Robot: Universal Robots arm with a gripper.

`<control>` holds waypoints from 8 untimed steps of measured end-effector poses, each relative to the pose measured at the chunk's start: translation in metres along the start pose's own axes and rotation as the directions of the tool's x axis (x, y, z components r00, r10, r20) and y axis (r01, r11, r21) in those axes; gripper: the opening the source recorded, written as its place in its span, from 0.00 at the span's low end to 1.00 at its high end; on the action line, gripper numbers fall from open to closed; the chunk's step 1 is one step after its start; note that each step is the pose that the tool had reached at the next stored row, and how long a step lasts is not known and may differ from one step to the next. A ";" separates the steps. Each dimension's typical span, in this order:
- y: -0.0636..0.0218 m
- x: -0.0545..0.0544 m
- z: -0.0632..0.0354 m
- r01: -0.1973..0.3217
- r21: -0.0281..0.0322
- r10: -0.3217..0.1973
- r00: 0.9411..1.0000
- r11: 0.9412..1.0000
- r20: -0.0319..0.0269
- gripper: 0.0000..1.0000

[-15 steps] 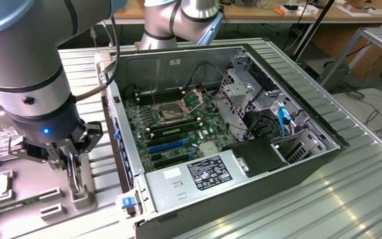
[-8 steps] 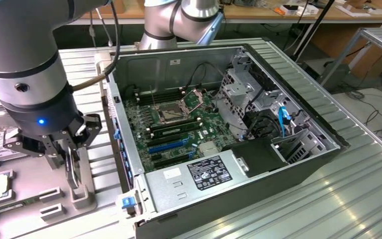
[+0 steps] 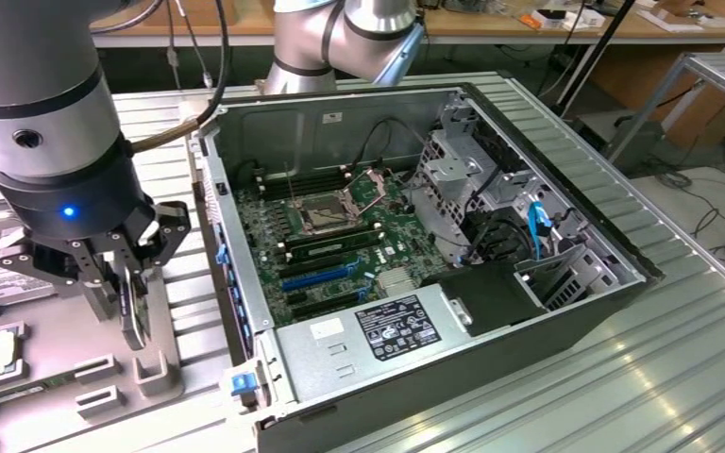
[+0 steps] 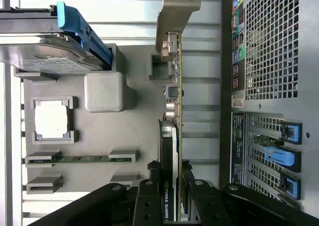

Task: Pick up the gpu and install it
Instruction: 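Pick up the gpu and move the gpu toward the slot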

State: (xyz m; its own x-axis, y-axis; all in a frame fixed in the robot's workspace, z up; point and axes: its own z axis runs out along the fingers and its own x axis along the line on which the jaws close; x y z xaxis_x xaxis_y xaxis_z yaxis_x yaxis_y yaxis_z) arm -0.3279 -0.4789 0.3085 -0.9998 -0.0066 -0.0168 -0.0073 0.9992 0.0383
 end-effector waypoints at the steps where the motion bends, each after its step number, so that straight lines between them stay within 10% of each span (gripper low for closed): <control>1: 0.0000 0.000 0.0001 0.000 0.000 0.000 1.000 1.000 0.000 0.27; 8: 0.0000 0.000 0.0000 0.000 0.000 0.000 1.000 1.000 0.000 0.27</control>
State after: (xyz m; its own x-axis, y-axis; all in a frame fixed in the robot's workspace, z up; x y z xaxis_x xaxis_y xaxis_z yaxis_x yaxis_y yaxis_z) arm -0.3279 -0.4789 0.3085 -0.9998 -0.0066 -0.0168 -0.0072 0.9992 0.0383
